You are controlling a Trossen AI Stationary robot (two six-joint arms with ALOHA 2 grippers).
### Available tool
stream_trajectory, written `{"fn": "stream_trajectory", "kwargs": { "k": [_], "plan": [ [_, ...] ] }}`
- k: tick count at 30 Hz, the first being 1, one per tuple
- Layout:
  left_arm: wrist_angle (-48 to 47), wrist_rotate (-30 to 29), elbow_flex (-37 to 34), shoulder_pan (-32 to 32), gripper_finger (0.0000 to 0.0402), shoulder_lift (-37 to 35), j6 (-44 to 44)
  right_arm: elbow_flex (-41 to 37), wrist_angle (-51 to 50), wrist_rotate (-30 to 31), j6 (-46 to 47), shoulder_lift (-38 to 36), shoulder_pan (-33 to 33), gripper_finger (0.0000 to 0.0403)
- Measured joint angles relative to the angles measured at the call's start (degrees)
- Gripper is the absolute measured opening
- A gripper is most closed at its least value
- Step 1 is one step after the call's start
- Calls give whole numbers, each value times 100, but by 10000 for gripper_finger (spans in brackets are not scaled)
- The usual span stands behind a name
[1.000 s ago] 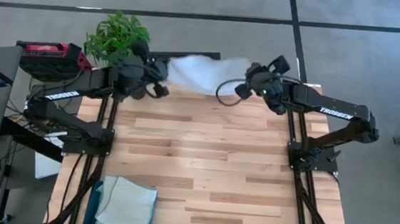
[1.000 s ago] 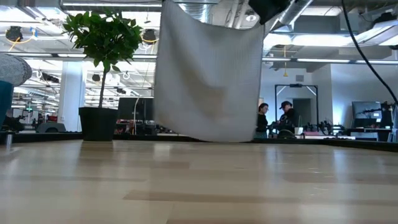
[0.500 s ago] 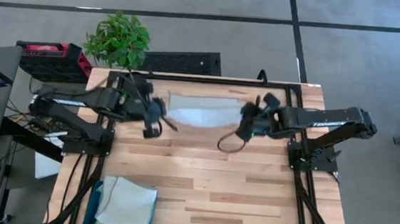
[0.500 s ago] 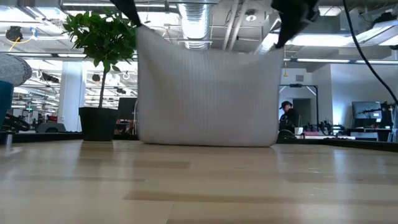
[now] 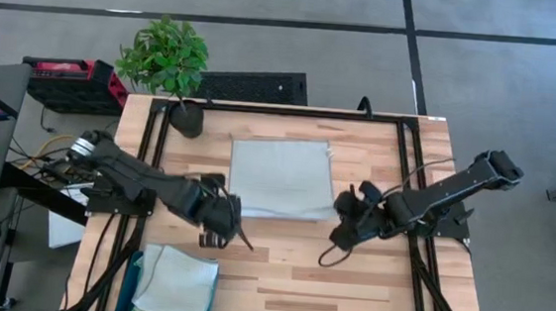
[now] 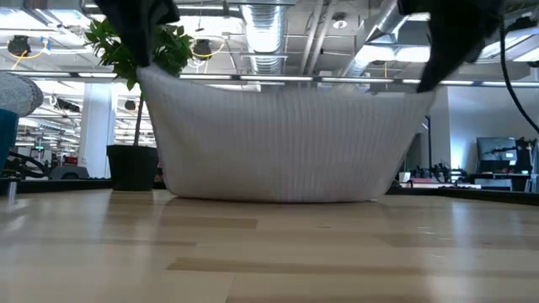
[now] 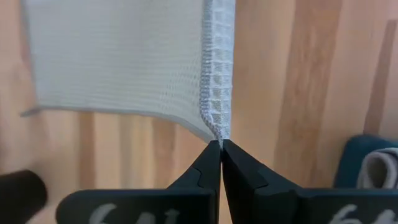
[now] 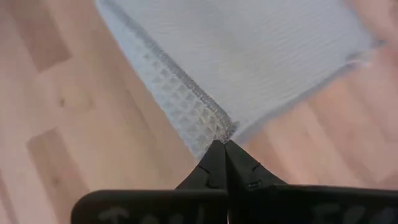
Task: Fold microfiber towels
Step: Fold the grey microfiber cloth
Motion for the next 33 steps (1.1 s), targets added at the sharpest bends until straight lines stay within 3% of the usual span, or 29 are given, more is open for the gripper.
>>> {"fn": "stream_trajectory", "kwargs": {
  "k": [8,11,17,26,33],
  "plan": [
    [202,87,0,-463,0,699,-750,-636,959,-42,39,-2,284,2],
    [236,-226,0,-476,0,800,-891,-822,892,1,18,-2,92,2],
    [198,-983,0,-117,0,802,-1224,-1249,1064,70,-507,-2,-737,2],
    [456,-1083,-554,932,0,800,-1273,-1417,1334,592,-1742,-2,-2098,2],
    [439,-1539,-845,1747,0,797,-1167,-1417,2453,606,-2839,-2,-3249,2]
  ]
}}
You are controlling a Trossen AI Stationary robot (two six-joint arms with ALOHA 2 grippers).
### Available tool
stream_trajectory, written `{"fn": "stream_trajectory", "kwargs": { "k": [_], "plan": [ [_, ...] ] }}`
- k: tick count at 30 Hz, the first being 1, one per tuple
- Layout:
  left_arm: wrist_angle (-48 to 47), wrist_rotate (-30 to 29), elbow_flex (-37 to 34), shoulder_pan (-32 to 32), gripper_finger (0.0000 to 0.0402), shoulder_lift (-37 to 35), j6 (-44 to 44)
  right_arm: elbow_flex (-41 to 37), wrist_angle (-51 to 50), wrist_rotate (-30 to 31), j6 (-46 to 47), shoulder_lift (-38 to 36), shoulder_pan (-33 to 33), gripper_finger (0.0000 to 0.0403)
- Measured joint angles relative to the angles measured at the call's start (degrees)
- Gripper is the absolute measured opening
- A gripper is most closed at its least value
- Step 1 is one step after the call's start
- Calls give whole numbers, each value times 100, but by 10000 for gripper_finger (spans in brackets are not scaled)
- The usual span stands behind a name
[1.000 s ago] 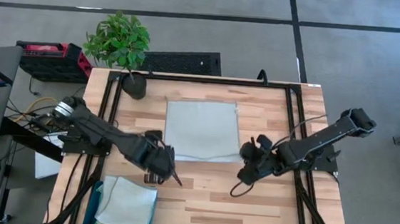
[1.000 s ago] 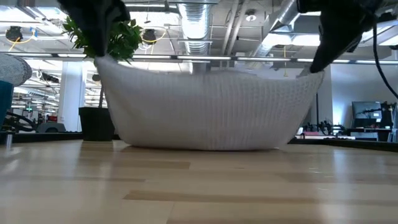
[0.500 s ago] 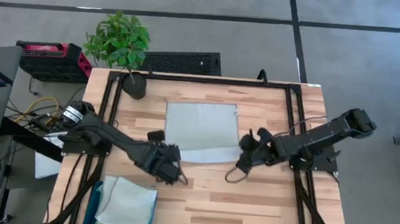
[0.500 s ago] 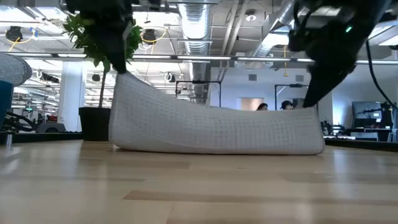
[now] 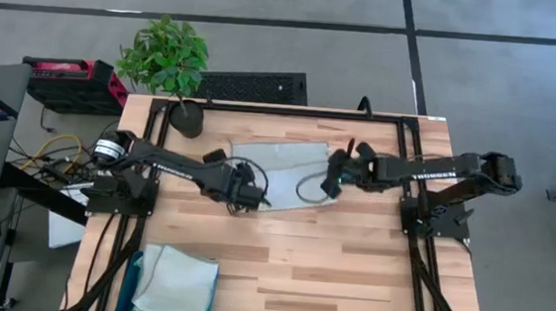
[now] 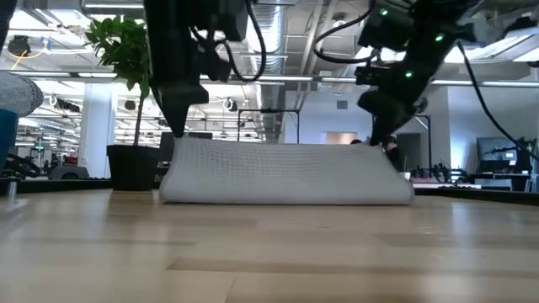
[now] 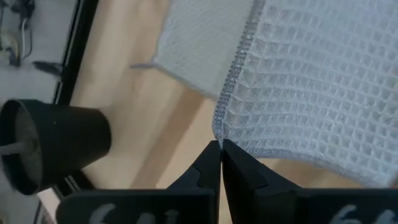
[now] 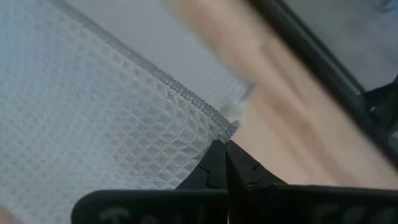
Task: Fold microfiber towels
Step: Fold the grey microfiber cloth
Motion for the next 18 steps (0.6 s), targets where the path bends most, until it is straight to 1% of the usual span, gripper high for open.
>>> {"fn": "stream_trajectory", "kwargs": {
  "k": [4,7,13,18],
  "plan": [
    [133,-42,-204,448,0,-2,155,2,474,-40,-370,0,-588,2],
    [464,-80,-345,717,0,-2,449,2,624,-73,-507,0,-912,2],
    [1058,-49,-487,1141,0,-2,1038,4,705,-216,-834,0,-1253,2],
    [958,-31,-488,1450,0,-2,1016,5,885,-553,-1134,47,-1411,2]
  ]
}}
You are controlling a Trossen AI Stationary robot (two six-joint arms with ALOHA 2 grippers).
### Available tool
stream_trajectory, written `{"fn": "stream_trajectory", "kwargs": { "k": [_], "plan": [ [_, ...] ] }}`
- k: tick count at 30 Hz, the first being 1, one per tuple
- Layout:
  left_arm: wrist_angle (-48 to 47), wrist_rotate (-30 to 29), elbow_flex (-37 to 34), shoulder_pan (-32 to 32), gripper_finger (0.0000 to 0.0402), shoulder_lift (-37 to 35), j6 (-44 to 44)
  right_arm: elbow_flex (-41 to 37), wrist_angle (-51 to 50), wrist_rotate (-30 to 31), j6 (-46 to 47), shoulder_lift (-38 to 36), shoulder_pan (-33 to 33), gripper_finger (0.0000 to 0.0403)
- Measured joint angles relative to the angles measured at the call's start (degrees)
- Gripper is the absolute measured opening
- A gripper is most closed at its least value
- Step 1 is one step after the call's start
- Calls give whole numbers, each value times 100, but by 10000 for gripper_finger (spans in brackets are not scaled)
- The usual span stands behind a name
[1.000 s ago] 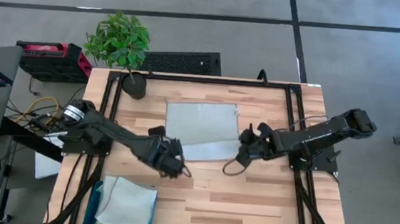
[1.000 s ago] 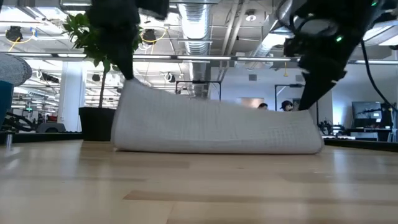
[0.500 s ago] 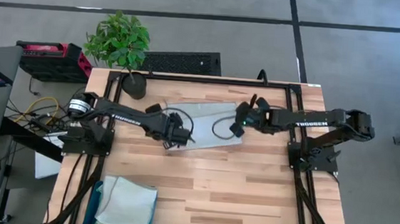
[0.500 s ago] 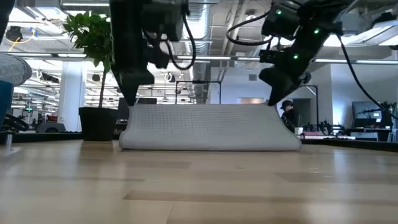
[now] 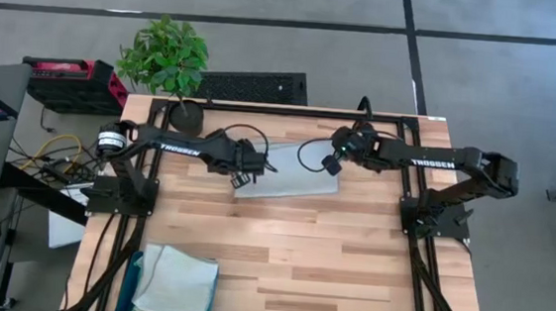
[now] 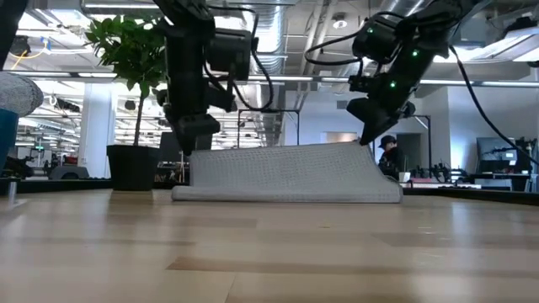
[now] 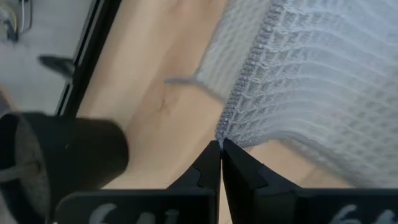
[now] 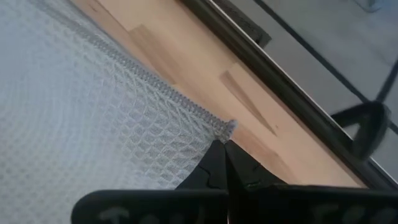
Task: Fold microfiber towels
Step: Fold the grey microfiber cloth
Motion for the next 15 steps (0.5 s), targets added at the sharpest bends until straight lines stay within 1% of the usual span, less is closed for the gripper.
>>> {"fn": "stream_trajectory", "kwargs": {
  "k": [3,8,12,15],
  "plan": [
    [-184,6,-2,145,0,0,-98,1,288,-119,-244,217,-62,2],
    [-208,-27,-4,343,0,0,7,4,714,-73,-842,772,-139,9],
    [13,63,-7,426,0,0,316,160,723,250,-856,1008,-188,19],
    [72,73,-9,458,0,0,344,315,711,284,-866,1073,-225,22]
  ]
}}
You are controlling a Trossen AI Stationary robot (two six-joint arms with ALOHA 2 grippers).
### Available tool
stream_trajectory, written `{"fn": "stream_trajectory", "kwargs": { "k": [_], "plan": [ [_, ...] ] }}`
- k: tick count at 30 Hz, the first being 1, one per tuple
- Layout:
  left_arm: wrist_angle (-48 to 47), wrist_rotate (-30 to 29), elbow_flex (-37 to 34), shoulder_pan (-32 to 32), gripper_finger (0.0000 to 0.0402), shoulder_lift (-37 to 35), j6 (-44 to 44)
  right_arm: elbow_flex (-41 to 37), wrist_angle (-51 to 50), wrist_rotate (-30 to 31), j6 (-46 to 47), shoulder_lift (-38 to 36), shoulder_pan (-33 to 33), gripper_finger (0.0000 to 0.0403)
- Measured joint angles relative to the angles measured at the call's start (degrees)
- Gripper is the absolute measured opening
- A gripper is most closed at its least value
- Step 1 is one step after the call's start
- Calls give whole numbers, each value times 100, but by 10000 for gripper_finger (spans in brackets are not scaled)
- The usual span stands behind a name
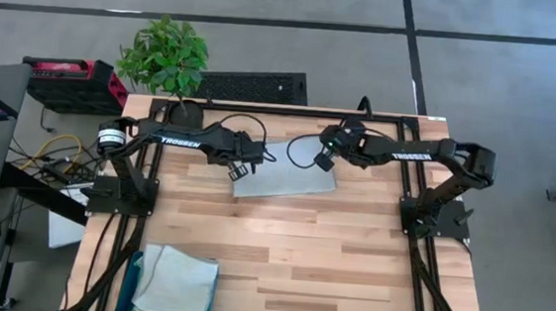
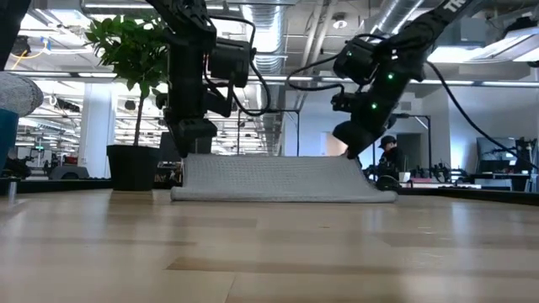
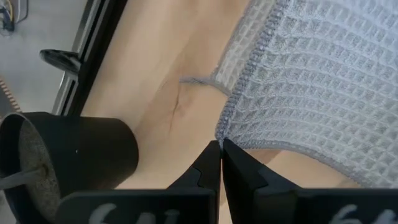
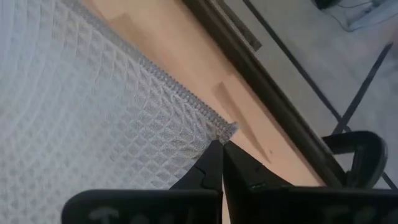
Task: Fold microfiber towels
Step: Fold the grey microfiber cloth
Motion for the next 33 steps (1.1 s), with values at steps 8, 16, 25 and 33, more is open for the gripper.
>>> {"fn": "stream_trajectory", "kwargs": {
  "k": [8,16,25,33],
  "plan": [
    [71,17,-2,82,0,0,108,217,14,-15,-134,-8,-31,38],
    [193,20,-2,106,10,0,404,224,-6,-35,-180,-1,-28,100],
    [205,-79,-2,108,94,0,561,224,-24,-39,-161,-2,-20,193],
    [221,1199,0,-157,121,0,1029,511,-1020,-691,64,-473,-4,224]
  ]
}}
